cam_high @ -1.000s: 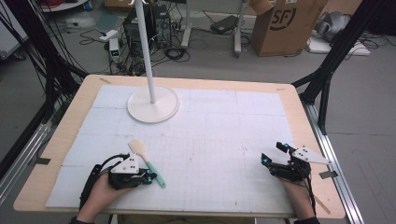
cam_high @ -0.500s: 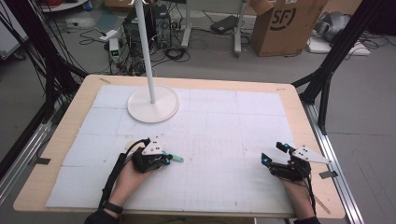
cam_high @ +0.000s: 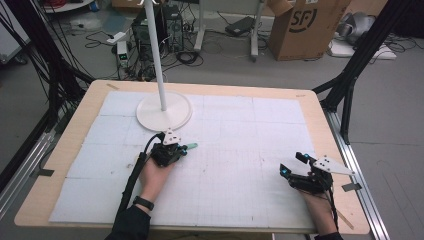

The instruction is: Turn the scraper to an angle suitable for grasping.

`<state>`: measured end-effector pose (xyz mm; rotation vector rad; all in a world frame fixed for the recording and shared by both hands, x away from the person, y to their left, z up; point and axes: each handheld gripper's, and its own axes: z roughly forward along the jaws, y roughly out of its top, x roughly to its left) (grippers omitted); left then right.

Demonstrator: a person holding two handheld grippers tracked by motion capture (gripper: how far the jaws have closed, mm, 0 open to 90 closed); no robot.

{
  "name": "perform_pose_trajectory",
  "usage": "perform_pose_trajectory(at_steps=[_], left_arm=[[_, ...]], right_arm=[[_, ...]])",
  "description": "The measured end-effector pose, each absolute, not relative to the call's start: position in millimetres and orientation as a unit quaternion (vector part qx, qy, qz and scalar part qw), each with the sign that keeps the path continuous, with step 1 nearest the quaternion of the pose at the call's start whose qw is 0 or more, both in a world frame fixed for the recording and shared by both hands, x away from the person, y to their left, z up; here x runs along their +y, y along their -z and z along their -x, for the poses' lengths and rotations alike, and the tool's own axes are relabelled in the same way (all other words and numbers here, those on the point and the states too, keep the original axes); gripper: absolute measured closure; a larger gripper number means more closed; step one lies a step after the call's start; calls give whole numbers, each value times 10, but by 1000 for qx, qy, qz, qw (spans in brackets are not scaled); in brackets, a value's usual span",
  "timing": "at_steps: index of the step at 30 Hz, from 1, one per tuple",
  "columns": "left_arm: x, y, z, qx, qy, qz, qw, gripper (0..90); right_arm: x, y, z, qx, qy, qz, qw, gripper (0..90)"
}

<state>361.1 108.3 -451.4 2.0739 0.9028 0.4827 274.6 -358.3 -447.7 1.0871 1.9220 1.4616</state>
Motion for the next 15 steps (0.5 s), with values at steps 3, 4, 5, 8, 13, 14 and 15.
perform_pose_trajectory(at_steps=[3, 4, 5, 8, 13, 14, 15], left_arm=[[1101, 4511, -3676, 375, -196, -814, 398, 900], [1098, 4513, -3687, 376, -198, -813, 398, 900], [1101, 4513, -3693, 374, -197, -814, 399, 900], [1149, 4477, -3677, 362, -181, -812, 421, 900], [1382, 4299, -3532, 323, -172, -797, 480, 890], [1459, 4265, -3493, 321, -170, -793, 488, 827], [1551, 4231, -3462, 318, -168, -794, 490, 827]], right_arm=[[-3582, 4477, -2748, 703, -536, -400, 243, 170], [-3582, 4477, -2747, 703, -536, -399, 243, 169], [-3582, 4477, -2747, 704, -535, -398, 244, 170], [-3583, 4478, -2749, 704, -535, -397, 245, 170], [-3583, 4477, -2748, 702, -536, -401, 242, 170], [-3585, 4477, -2749, 702, -536, -403, 241, 169], [-3585, 4477, -2749, 702, -536, -403, 241, 169]])
